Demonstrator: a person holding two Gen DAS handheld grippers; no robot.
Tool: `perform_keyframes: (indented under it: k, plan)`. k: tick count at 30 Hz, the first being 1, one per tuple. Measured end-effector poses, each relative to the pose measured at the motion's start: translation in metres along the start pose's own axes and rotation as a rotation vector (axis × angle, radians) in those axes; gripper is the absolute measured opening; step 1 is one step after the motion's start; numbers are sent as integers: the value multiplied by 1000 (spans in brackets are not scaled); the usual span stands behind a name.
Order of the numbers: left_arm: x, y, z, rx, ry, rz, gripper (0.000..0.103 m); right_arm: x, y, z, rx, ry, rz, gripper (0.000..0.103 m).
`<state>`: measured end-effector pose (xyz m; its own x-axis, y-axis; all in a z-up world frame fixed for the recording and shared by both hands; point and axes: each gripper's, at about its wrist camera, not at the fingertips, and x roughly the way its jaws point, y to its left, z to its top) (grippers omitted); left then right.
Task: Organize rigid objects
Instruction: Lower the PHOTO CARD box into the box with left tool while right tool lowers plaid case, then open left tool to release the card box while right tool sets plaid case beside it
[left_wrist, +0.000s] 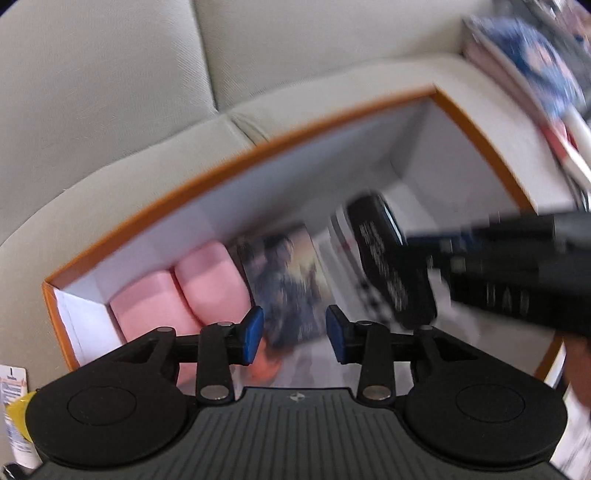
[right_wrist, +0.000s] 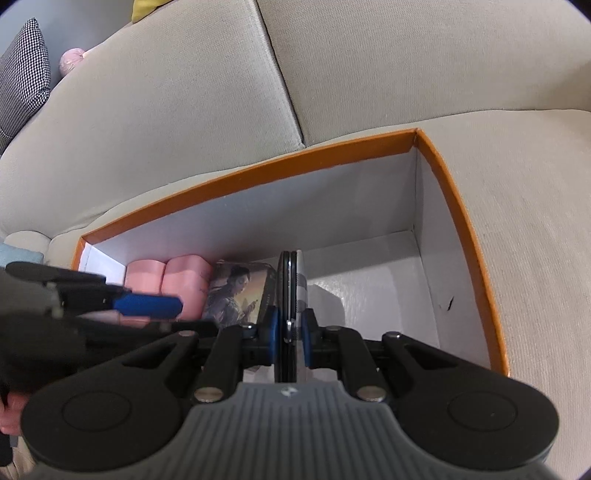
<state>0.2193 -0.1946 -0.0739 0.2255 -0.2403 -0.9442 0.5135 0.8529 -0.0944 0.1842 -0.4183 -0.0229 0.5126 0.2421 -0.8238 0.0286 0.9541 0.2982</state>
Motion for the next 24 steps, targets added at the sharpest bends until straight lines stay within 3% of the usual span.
perform_keyframes:
  k: [3, 12, 24]
  plan:
    - [6, -5, -4, 34, 37, 16, 36, 5, 6, 2, 5, 11, 4, 13]
    - [16, -15, -11, 88, 25, 50, 36, 16, 12, 12, -21, 38, 35, 13]
    - [12, -20, -17, 90, -52, 108, 37, 22, 6, 29, -28, 39, 59, 13]
